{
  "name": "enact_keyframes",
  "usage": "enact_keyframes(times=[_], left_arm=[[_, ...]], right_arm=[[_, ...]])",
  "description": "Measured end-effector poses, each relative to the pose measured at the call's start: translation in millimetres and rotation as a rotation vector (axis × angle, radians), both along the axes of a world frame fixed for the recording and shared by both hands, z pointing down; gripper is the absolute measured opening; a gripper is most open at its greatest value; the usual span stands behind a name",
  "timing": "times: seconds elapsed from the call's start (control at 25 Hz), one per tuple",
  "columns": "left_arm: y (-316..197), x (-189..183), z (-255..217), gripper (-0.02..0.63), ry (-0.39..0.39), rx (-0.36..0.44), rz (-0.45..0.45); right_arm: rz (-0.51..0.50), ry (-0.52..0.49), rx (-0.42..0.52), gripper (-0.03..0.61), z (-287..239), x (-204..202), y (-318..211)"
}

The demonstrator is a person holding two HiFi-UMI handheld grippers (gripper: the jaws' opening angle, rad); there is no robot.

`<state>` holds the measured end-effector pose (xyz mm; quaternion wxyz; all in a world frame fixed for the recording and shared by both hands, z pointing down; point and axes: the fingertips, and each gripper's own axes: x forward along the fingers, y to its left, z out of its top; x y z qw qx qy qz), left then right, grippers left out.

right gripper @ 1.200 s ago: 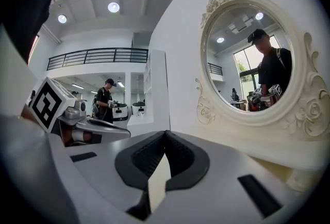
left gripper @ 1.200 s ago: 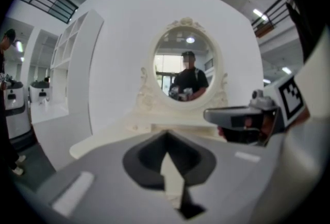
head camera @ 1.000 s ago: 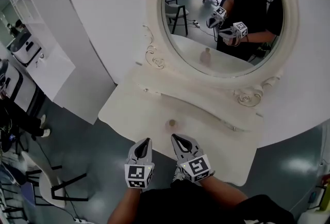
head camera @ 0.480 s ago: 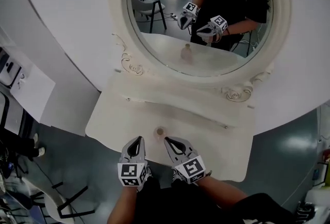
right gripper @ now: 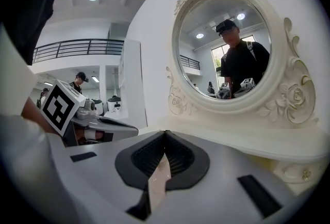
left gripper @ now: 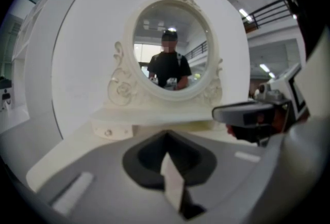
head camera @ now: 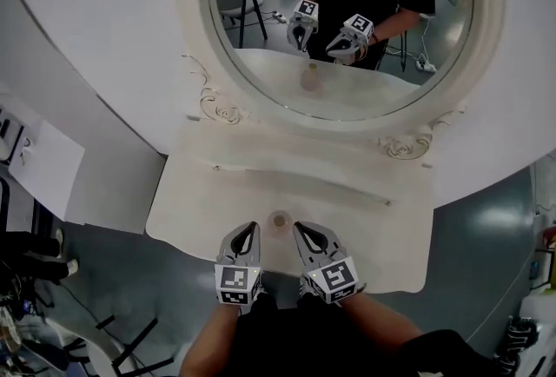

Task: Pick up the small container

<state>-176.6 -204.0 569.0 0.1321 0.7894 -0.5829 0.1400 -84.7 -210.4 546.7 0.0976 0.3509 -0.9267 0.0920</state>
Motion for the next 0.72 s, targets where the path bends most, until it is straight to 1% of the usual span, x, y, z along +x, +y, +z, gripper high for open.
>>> enact_keyframes(times=[0.16,0.44,0.6,0.72], left_arm=[[1.9,5.7,10.5,0.006,0.015,-0.012,0.04],[6.1,20.9,35.5,0.006,-0.033,-0.059,0.085],[10.7,26.0,45.2,0.006,-0.022,-0.07,0.109],[13.8,26.0,56.8,0.008,-0.044,-0.095,0.106]], right_arm=[[0.032,0.006,-0.001,-0.005,6.0,1.8,-0.7],[0.064,0.034,-0.023,-0.005,20.2,11.4,2.5],[0.074,0.041,-0.041,-0.005,27.0,13.3,2.4],[0.084,0.047,-0.048,-0.005,31.6,14.2,1.2]])
